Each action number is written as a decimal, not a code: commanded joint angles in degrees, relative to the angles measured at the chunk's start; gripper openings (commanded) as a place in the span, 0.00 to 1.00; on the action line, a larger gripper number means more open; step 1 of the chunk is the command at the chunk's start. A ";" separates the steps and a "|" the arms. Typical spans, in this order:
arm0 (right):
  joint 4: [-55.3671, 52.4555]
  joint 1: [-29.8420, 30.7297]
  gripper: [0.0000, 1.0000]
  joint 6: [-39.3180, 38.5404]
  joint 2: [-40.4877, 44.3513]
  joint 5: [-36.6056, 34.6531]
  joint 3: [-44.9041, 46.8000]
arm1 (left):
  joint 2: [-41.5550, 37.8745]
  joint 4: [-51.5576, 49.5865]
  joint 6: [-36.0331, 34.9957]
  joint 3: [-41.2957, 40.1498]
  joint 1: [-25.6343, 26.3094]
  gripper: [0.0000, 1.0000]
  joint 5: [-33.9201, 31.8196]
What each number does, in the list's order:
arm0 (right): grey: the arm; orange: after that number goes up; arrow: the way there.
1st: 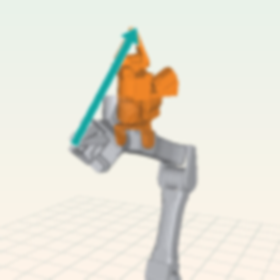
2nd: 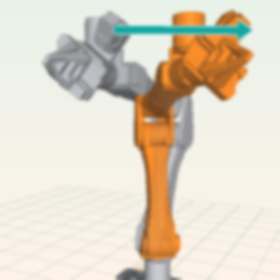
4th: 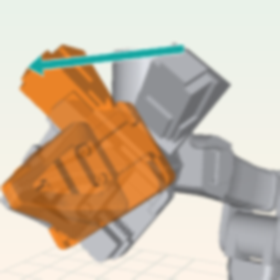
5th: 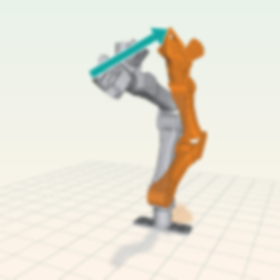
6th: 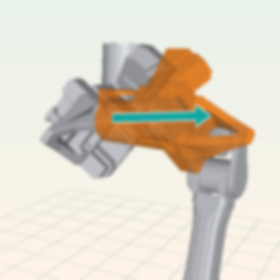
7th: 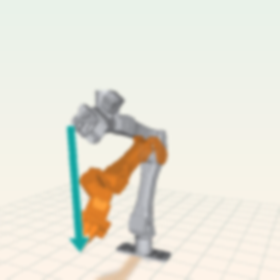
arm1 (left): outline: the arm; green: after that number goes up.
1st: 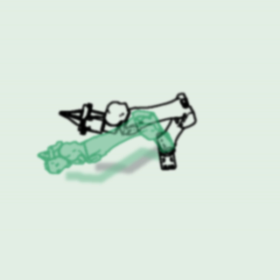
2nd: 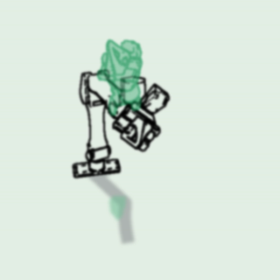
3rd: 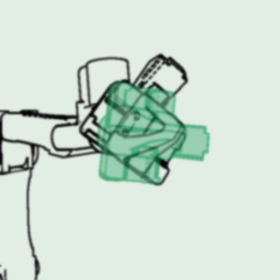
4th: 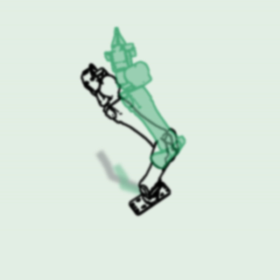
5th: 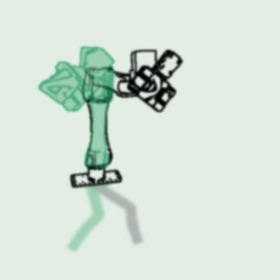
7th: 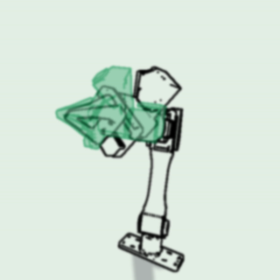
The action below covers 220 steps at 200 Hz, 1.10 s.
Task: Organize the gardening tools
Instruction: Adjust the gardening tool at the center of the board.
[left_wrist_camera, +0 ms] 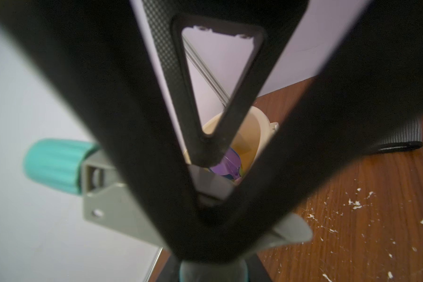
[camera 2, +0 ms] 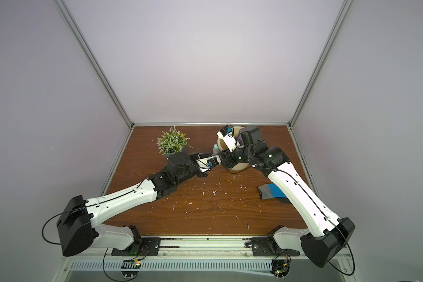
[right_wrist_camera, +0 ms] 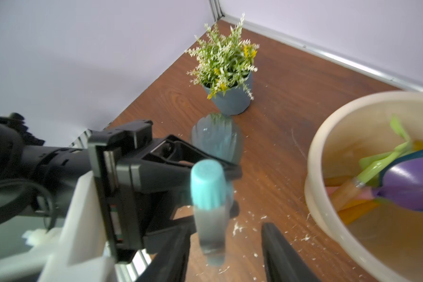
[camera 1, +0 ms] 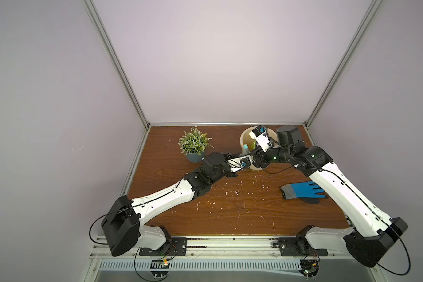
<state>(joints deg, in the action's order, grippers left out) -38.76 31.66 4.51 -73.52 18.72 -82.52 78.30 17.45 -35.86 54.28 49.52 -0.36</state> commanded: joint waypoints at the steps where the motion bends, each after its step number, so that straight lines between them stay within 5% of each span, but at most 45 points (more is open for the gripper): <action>1: 3.47 -1.94 0.62 2.05 2.56 0.43 0.46 | 0.38 4.30 5.15 -1.21 0.41 0.06 -2.85; 48: 8.27 -7.04 0.73 4.02 8.06 -1.87 4.75 | 1.80 10.82 19.49 -3.17 -1.15 0.03 -2.96; 90: 20.46 -9.49 0.77 6.31 15.89 -4.73 15.24 | 4.50 27.66 33.20 -7.49 -2.38 0.03 -5.29; 220: 28.96 -9.90 0.77 4.99 21.98 -9.16 24.32 | 21.45 57.98 38.78 -11.59 -6.31 0.06 -9.87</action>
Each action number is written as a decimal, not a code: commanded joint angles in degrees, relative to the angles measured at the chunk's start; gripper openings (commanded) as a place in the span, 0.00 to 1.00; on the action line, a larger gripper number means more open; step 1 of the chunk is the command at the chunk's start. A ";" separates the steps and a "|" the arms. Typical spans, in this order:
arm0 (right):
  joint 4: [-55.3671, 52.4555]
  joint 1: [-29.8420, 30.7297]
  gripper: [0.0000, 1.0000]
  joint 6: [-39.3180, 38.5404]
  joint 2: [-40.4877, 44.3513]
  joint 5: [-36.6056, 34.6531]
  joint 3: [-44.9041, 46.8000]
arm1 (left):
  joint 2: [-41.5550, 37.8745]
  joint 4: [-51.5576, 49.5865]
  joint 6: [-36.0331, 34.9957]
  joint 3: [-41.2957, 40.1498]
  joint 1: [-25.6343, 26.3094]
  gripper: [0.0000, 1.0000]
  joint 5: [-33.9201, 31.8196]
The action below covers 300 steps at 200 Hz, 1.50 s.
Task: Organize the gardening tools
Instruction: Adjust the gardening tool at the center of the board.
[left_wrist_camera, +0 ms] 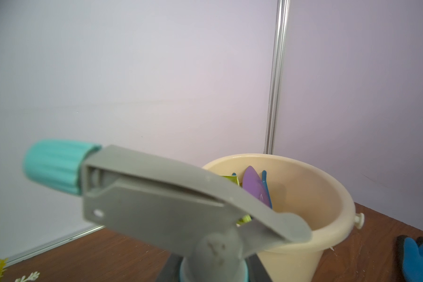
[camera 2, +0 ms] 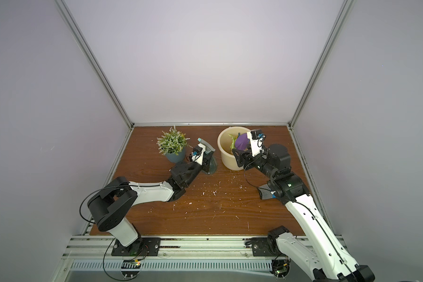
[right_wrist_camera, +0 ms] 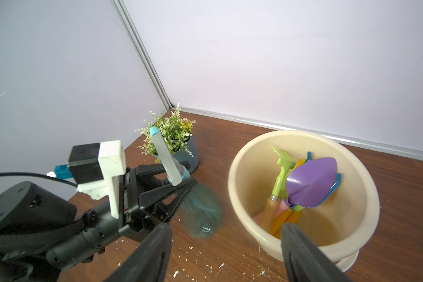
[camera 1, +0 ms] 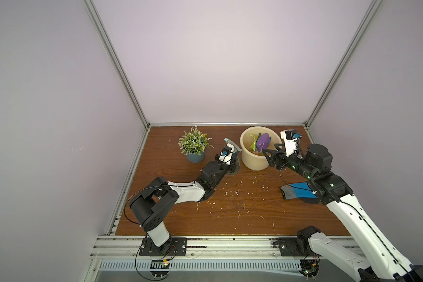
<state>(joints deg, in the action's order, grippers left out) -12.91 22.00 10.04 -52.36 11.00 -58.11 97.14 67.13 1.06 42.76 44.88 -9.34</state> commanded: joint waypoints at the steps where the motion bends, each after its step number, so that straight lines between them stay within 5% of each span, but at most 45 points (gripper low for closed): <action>1: 3.13 -0.27 0.77 -0.55 0.84 -1.48 -0.09 | 2.74 8.33 1.85 0.03 -1.70 0.06 -0.83; 108: 1.84 -0.29 0.77 -0.90 -0.13 -4.64 -1.64 | 11.64 12.01 3.83 3.42 -2.78 0.15 -0.47; 153: 2.00 -0.29 0.77 -1.08 -0.73 -5.07 -1.88 | 11.97 10.63 2.06 3.71 -2.79 0.26 -0.04; 234: 2.80 -0.38 0.77 -0.90 -0.60 -5.38 -1.48 | 11.23 10.62 2.38 3.03 -2.82 0.62 0.32; 300: 2.61 -0.38 0.77 -0.84 -0.70 -5.03 -1.67 | 10.00 10.56 2.27 2.20 -2.79 0.68 1.27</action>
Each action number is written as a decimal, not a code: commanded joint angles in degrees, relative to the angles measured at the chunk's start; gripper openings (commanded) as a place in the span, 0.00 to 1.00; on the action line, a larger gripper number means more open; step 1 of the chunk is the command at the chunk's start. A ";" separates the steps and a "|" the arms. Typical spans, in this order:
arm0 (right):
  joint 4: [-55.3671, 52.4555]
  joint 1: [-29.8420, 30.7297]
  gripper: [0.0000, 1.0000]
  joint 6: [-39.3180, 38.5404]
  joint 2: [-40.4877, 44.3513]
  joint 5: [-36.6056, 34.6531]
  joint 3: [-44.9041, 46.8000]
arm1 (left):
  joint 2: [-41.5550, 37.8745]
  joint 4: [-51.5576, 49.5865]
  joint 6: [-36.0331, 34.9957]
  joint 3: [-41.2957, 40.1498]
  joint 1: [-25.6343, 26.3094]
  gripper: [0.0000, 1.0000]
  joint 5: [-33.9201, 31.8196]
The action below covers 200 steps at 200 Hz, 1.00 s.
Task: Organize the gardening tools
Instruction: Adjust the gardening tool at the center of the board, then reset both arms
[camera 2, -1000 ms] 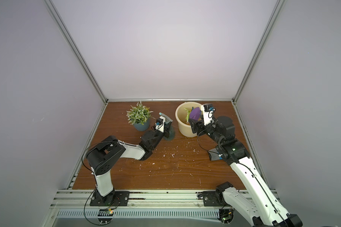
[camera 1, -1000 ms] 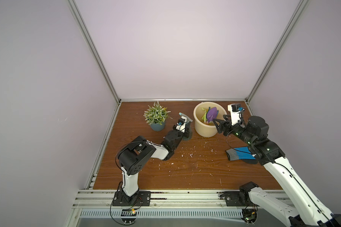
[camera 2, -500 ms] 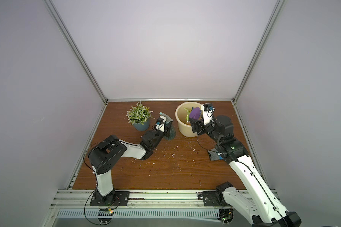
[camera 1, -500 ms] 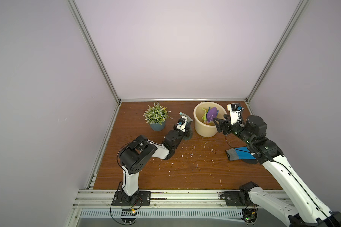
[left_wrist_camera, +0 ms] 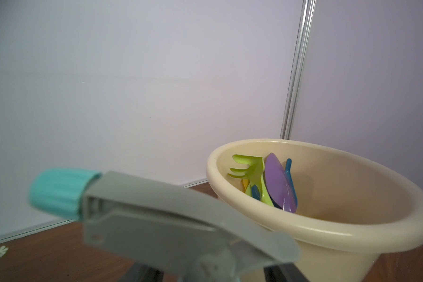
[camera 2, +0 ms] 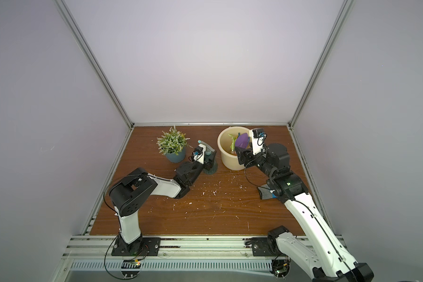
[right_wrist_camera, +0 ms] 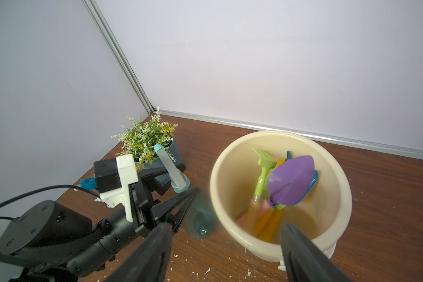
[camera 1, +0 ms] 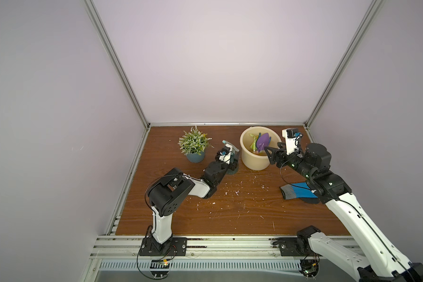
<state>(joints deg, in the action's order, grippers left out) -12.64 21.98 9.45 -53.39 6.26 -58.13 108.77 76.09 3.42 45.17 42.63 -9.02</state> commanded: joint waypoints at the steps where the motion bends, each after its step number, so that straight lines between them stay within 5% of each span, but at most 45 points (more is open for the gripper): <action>1: 2.35 -0.36 0.77 -0.24 0.36 -0.29 -1.64 | -1.68 1.56 -0.09 -0.18 -0.53 0.68 0.94; 116: 4.34 -0.38 0.77 1.17 0.90 0.25 1.23 | -7.44 -1.83 -1.95 -4.74 0.23 0.86 1.17; 200: 12.96 -0.77 0.78 2.95 -0.68 0.08 6.15 | -23.88 -15.22 -2.96 -14.04 4.36 0.87 -6.80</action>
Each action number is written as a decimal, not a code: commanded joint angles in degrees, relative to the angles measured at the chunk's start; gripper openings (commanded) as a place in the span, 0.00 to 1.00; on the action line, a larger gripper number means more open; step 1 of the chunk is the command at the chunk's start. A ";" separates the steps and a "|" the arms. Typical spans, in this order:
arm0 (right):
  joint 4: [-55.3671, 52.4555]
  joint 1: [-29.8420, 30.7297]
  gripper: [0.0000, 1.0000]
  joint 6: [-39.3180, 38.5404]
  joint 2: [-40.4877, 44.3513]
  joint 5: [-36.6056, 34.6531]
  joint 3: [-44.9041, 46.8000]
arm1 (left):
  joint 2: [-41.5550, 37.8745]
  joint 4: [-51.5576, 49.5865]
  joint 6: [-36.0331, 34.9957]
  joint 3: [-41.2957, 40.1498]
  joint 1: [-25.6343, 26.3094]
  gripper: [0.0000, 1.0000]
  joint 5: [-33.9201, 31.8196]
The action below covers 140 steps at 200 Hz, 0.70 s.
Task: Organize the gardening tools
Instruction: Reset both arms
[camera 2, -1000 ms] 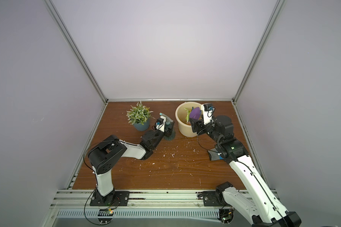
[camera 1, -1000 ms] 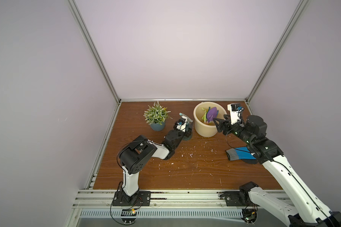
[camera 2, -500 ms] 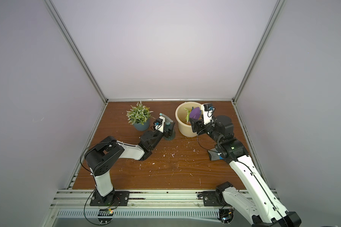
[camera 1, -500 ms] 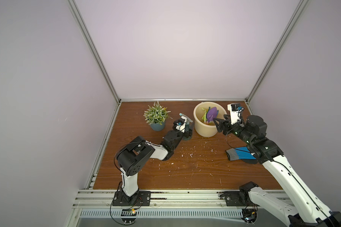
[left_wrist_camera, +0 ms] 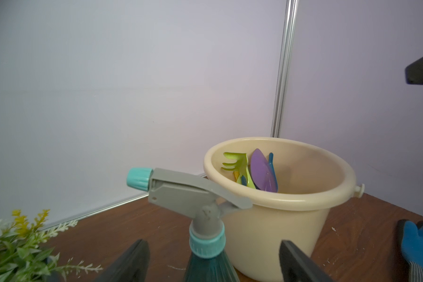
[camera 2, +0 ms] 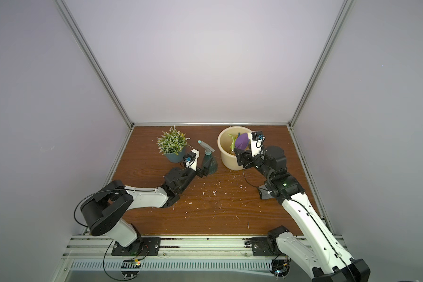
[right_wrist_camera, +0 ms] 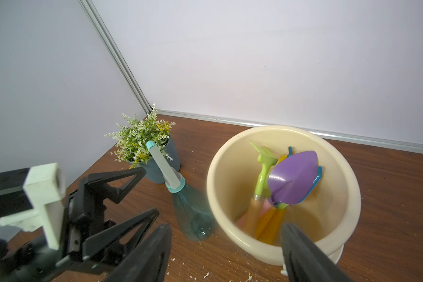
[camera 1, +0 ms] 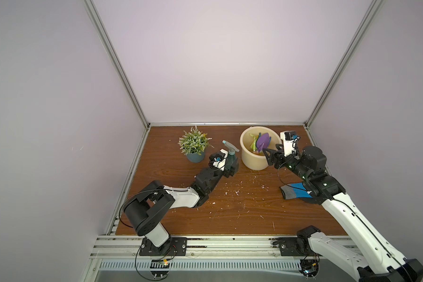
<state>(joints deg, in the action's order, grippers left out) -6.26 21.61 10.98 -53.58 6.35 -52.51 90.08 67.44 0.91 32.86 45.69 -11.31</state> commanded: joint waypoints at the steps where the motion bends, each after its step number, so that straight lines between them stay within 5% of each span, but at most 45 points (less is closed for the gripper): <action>1: 6.68 -0.41 0.78 1.46 -0.52 -0.14 0.59 | -5.58 -6.95 -0.33 -1.87 1.31 0.87 -4.73; 48: 11.40 -1.37 0.81 2.29 -1.86 -10.68 3.56 | -20.19 -30.96 5.01 -2.49 1.25 0.89 -17.54; 64: 13.59 -1.65 0.88 2.28 -1.81 -16.00 5.56 | -24.76 -38.14 7.00 -2.47 0.40 0.91 -22.79; 81: 13.68 -2.15 0.98 1.88 -2.49 -23.77 6.57 | -28.52 -47.59 12.01 -1.44 -3.40 0.91 -25.36; 117: 20.69 -5.07 0.99 0.54 -2.80 -39.34 14.44 | -29.14 -57.42 12.51 1.20 -8.38 0.99 -33.64; 140: 30.20 -6.83 0.99 -2.80 -3.76 -48.16 22.03 | -26.41 -60.73 16.52 1.69 -17.26 0.99 -30.92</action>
<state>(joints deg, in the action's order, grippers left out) 11.99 16.43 11.77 -56.64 -27.35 -36.14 61.28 15.81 12.56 33.21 36.14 -39.90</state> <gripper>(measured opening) 0.988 0.988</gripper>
